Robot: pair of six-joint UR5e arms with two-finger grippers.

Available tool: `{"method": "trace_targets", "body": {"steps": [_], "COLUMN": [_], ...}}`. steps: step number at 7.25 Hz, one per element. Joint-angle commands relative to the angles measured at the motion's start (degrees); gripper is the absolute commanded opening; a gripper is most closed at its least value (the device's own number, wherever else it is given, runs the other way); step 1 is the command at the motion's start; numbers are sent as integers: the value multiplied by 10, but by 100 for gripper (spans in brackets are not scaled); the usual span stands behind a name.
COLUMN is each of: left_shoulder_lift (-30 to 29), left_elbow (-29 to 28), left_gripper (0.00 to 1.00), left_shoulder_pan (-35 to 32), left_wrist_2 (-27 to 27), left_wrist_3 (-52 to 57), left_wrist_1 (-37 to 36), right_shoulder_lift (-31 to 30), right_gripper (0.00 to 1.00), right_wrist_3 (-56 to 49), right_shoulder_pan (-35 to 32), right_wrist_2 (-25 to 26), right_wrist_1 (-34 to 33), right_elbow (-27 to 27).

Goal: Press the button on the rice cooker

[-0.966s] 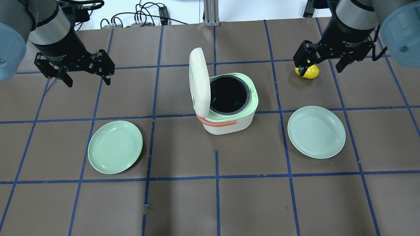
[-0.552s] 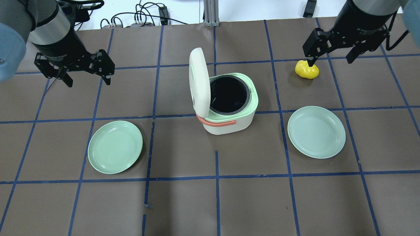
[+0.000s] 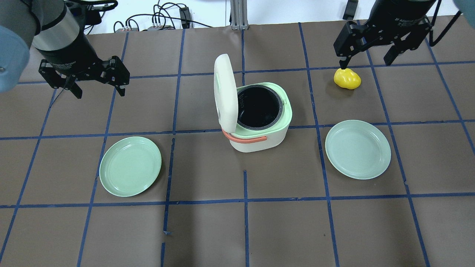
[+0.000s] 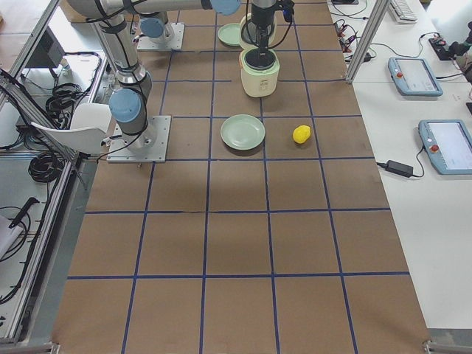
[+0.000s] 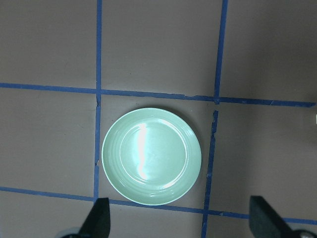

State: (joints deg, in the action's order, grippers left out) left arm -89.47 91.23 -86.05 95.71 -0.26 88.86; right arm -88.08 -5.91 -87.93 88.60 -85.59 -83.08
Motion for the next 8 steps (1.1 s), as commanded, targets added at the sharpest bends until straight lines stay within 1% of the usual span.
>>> {"method": "trace_targets", "body": {"steps": [1, 8], "left_shoulder_lift": [0, 0], "left_elbow": [0, 0], "left_gripper": [100, 100], "left_shoulder_pan": [0, 0], "left_wrist_2": [-1, -1], "left_wrist_3": [0, 0], "left_wrist_1": [1, 0], "right_shoulder_lift": [1, 4], "right_gripper": [100, 100], "right_wrist_3": [2, -8], "right_shoulder_pan": [-5, -5], "right_wrist_2": [3, 6], "right_wrist_1": [-4, -10], "right_elbow": [-9, -11]}}
